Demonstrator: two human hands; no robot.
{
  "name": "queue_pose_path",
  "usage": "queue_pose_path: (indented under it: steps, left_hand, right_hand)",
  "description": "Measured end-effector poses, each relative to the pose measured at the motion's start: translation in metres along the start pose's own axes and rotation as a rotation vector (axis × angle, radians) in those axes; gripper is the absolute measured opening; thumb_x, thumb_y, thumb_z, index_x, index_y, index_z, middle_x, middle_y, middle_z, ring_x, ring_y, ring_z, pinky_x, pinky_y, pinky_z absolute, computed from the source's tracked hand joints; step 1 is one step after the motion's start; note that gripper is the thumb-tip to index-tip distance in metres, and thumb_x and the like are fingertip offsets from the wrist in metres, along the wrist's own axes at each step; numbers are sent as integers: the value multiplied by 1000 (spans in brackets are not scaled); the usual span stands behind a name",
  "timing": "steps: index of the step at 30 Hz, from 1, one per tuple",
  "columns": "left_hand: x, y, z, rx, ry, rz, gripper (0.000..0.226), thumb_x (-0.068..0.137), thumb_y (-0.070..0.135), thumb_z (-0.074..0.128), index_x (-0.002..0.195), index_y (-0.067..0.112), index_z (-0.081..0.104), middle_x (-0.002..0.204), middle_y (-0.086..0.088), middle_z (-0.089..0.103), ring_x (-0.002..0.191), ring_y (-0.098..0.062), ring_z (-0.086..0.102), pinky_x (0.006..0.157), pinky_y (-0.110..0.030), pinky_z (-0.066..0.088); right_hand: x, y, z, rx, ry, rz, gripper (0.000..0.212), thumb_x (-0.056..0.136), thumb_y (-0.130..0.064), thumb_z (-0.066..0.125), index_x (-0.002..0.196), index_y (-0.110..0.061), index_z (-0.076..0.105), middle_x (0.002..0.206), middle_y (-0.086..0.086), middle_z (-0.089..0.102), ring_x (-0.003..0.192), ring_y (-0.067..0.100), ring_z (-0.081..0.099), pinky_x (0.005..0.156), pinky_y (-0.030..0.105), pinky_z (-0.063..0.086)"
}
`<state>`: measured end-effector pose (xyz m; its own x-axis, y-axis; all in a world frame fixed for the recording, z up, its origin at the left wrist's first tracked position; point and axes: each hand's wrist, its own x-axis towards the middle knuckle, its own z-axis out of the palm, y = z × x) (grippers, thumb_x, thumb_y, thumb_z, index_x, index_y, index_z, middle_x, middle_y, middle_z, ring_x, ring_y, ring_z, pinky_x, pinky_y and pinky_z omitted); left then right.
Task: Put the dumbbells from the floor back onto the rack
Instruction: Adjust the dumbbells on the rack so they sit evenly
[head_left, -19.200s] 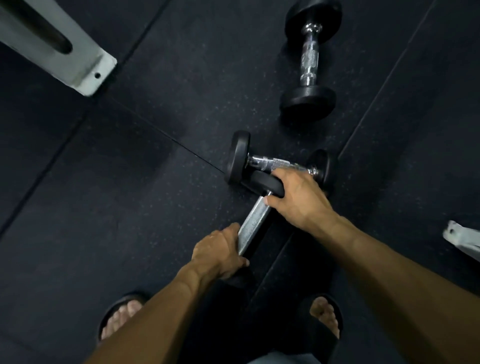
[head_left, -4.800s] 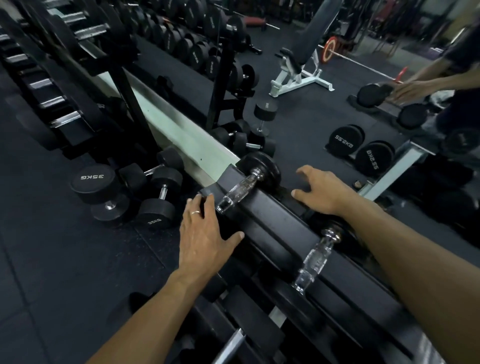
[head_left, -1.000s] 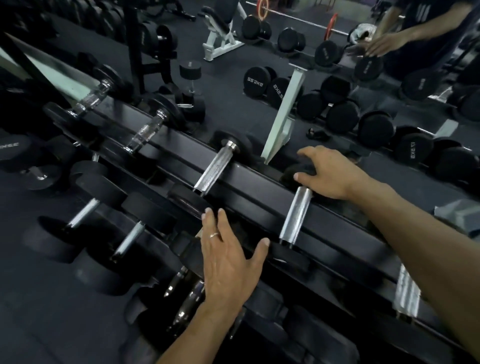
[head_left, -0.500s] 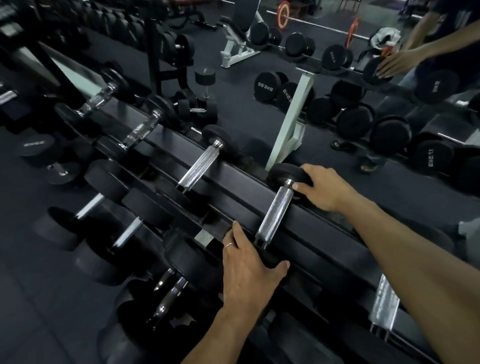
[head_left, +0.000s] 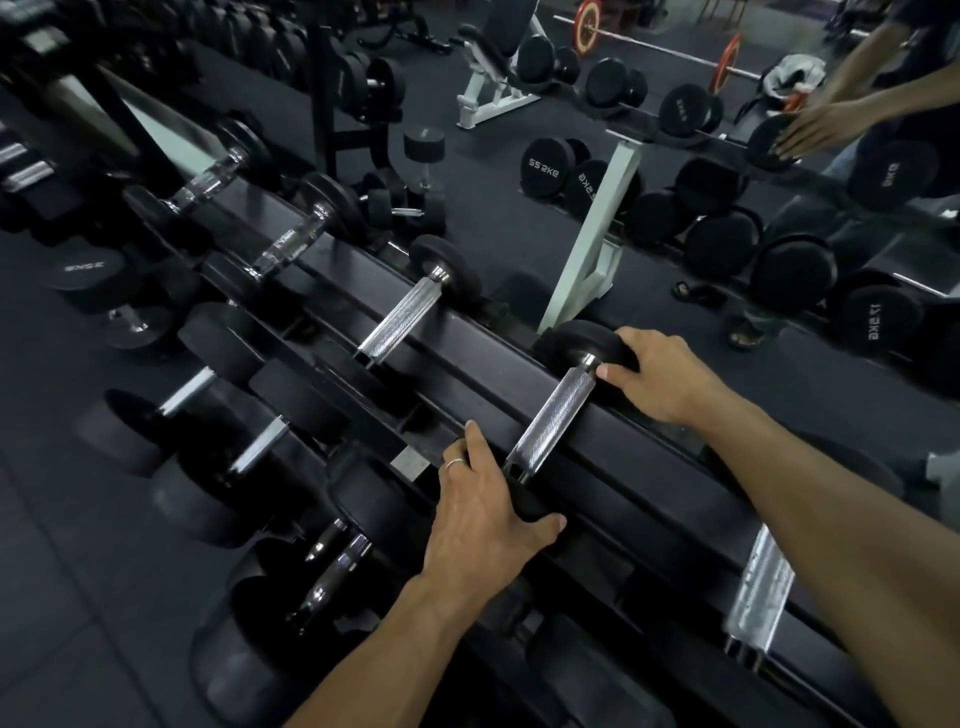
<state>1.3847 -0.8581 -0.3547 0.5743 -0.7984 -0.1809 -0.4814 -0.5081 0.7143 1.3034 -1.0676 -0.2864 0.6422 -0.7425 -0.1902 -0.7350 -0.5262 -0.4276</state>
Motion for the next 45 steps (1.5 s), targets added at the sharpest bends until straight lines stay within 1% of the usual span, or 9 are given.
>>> queue_pose_path:
  steps: [5,8,13,17,25,33,38,41,45]
  left_hand:
    - [-1,2,-1,36,20,1,131,66,54,81,152,13,-8,153,-12,14,142,-28,23,115,-34,30]
    - [-4,3,-3,87,38,-2,132,64,59,79,152,12,-8,155,-14,16,142,-30,24,116,-37,29]
    - [-33,11,-3,236,99,155,119,75,71,59,153,7,-6,162,-12,-11,149,-23,-15,122,-39,0]
    - [-70,26,11,248,58,339,109,78,73,39,153,5,-2,162,-14,-10,149,-23,-17,120,-37,-8]
    - [-119,52,48,174,-81,304,109,80,74,48,154,8,2,163,-12,-1,150,-21,-8,122,-36,1]
    - [-147,92,109,36,-63,43,133,61,81,61,153,12,-6,162,-12,4,150,-25,2,122,-39,12]
    - [-148,100,129,-86,38,-31,133,57,65,77,152,14,-1,157,-9,9,146,-25,13,118,-37,27]
    - [-145,99,133,-112,41,-19,132,58,58,81,152,15,-1,156,-4,8,145,-22,11,117,-33,27]
    - [-145,99,131,-110,28,13,131,60,57,82,152,14,0,155,-2,6,144,-21,13,113,-27,26]
  right_hand:
    - [-5,-3,-2,-10,-14,32,17,97,-30,57,111,-20,55,97,3,62,95,23,59,82,36,48]
    - [-18,-8,-5,-51,-37,47,33,96,-30,56,126,-17,48,98,3,58,90,23,57,81,37,49]
    - [-59,-2,-13,-179,81,-17,48,92,-32,61,135,-14,48,123,12,56,113,32,56,94,40,46]
    - [-100,4,-20,-220,155,-3,55,92,-33,61,141,-13,45,132,12,52,121,33,51,100,41,43]
    - [-172,48,-53,-257,183,116,59,91,-33,61,143,-12,42,137,14,50,128,33,45,105,42,40]
    - [-179,104,-67,-182,107,181,75,89,-34,66,150,-11,29,145,17,43,133,34,43,106,37,36]
    - [-159,122,-60,-161,26,103,69,88,-31,70,144,-14,35,130,15,56,119,34,54,100,40,44]
    - [-151,131,-59,-128,39,83,45,91,-30,66,128,-16,45,108,13,64,95,32,61,84,39,49]
    - [-151,138,-60,-124,36,61,41,91,-31,65,126,-18,46,98,9,61,88,30,61,78,37,50]
